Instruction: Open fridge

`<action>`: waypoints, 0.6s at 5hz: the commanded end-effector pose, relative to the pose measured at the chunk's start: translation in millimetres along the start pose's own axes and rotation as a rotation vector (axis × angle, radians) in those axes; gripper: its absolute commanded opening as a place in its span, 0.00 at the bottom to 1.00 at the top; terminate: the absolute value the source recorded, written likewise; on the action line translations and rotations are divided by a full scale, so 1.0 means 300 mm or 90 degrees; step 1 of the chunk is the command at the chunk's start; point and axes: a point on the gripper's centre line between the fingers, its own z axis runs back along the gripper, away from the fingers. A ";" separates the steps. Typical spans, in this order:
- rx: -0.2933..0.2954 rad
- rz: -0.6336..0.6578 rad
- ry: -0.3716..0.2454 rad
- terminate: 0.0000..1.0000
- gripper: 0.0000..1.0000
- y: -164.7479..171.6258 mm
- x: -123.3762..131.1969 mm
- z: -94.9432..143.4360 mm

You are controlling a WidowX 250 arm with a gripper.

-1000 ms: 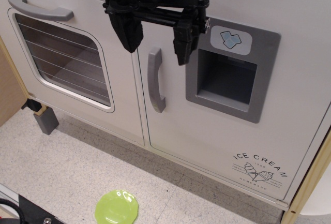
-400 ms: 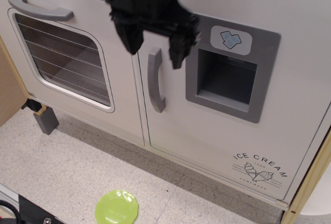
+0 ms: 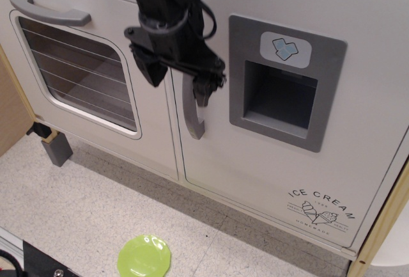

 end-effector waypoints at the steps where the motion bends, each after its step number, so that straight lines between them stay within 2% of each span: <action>1: 0.021 0.012 -0.037 0.00 1.00 0.035 0.046 -0.041; 3: -0.001 0.009 -0.056 0.00 1.00 0.030 0.056 -0.098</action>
